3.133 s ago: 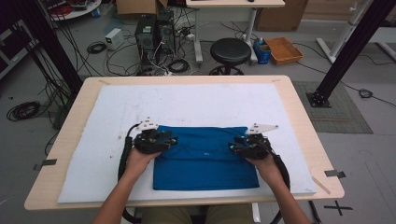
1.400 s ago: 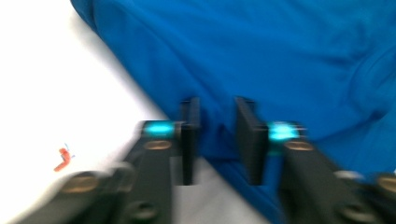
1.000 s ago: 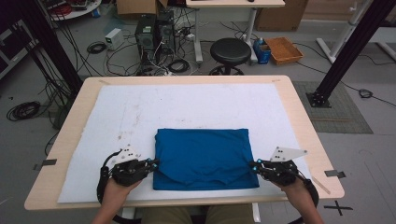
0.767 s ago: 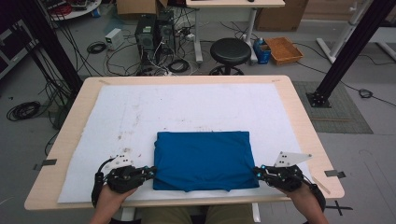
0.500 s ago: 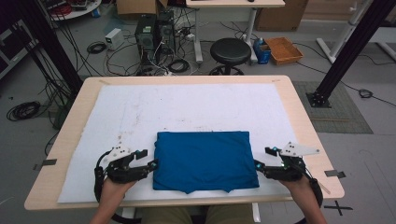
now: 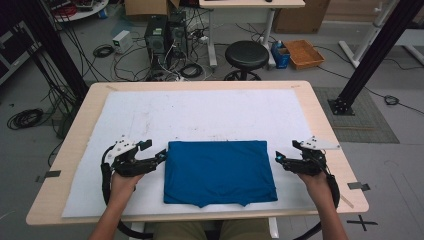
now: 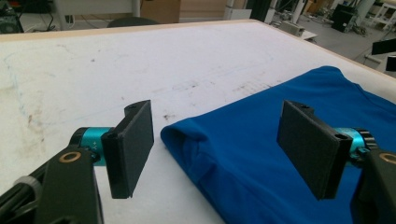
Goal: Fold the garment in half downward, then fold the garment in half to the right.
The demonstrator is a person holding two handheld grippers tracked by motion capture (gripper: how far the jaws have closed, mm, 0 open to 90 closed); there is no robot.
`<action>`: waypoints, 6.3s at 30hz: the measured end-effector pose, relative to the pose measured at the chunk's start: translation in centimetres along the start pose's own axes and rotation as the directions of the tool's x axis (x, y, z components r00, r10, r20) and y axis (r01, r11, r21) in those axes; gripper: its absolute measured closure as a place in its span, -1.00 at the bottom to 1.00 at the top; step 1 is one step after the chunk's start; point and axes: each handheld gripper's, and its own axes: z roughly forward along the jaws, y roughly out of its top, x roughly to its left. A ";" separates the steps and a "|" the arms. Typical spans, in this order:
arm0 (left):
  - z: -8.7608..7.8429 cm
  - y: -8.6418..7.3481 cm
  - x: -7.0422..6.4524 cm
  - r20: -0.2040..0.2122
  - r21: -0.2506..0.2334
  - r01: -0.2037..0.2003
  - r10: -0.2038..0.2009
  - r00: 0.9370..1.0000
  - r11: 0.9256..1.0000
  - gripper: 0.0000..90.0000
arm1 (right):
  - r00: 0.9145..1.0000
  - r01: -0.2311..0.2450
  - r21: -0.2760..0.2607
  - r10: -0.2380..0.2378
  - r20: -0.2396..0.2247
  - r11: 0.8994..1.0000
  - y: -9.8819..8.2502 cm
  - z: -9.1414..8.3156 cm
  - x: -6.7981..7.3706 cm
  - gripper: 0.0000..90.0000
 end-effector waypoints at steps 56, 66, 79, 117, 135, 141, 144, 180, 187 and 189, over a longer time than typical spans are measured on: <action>-0.7 -4.5 -8.1 -0.138 0.359 -0.068 0.125 0.982 0.931 0.15 | 0.997 0.047 -0.015 -0.048 -0.054 0.999 0.8 0.8 2.0 -0.54; -1.1 -4.7 -7.3 -0.127 0.328 0.016 0.027 0.992 0.945 0.70 | 0.966 0.174 -0.029 -0.176 -0.188 0.984 5.6 3.9 7.0 -0.54; -1.2 -4.6 -6.9 -0.101 0.325 0.071 -0.040 0.994 0.943 0.84 | 0.876 0.319 0.090 -0.256 -0.409 0.944 14.6 15.9 16.0 -0.53; -0.2 -1.0 -8.1 0.191 0.106 0.038 -0.058 0.980 0.994 0.88 | 0.825 0.365 0.107 -0.268 -0.498 0.925 15.5 19.4 18.8 0.94; 7.3 3.2 -13.0 0.335 0.170 -0.021 -0.038 0.941 0.985 0.88 | 0.917 0.156 0.072 -0.117 -0.381 0.985 12.4 14.3 9.8 0.94; 10.0 3.8 -15.1 0.377 0.214 -0.043 -0.042 0.925 0.976 0.88 | 0.935 0.112 0.073 -0.081 -0.346 0.991 11.0 12.7 7.1 0.94; 11.6 4.1 -16.2 0.398 0.232 -0.039 -0.058 0.915 0.972 0.88 | 0.942 0.101 0.073 -0.072 -0.327 0.992 10.4 11.9 6.1 0.94; 9.9 2.2 -9.9 0.163 0.140 -0.092 0.069 0.984 0.986 -0.16 | 0.989 0.064 0.070 -0.054 -0.135 0.996 3.8 1.7 1.5 0.33; 6.2 0.5 -6.2 0.099 0.130 -0.044 0.031 0.995 0.991 -0.16 | 0.922 0.320 0.172 -0.265 -0.282 0.932 0.9 1.1 7.4 0.59; 5.6 0.2 -5.7 0.091 0.128 -0.039 0.027 0.995 0.991 -0.16 | 0.919 0.338 0.225 -0.268 -0.290 0.914 -0.1 1.4 7.6 0.76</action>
